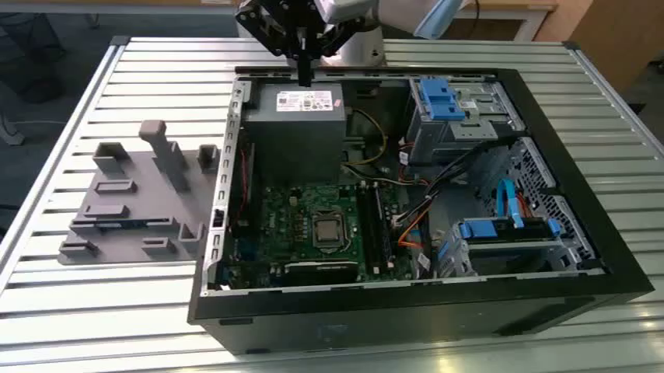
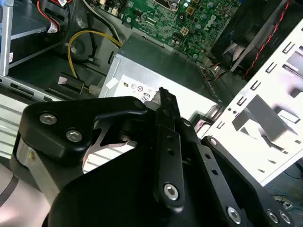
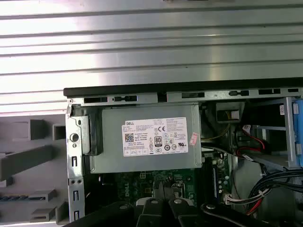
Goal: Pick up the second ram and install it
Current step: 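Reach for the second ram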
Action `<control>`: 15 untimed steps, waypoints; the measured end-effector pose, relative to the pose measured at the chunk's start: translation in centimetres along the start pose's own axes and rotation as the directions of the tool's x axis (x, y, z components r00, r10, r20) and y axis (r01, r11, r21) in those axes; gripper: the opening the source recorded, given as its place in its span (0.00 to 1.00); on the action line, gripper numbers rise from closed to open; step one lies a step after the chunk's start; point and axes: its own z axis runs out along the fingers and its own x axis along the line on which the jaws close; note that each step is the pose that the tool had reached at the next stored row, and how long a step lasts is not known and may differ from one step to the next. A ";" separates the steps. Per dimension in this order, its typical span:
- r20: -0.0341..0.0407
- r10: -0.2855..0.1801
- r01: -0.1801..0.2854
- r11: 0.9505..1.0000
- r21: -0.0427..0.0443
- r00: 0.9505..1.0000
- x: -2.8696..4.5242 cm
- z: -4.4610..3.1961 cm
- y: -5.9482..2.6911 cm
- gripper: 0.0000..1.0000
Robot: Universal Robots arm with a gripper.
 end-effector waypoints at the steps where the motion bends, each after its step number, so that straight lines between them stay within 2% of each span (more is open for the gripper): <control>1: 0.000 0.000 0.000 1.000 0.000 1.000 0.00 0.00 0.00 0.11; 6: 0.000 0.000 0.000 1.000 0.000 1.000 0.05 0.00 0.00 0.11; 15: 0.000 0.000 0.000 1.000 0.000 1.000 0.57 -0.02 -0.04 0.11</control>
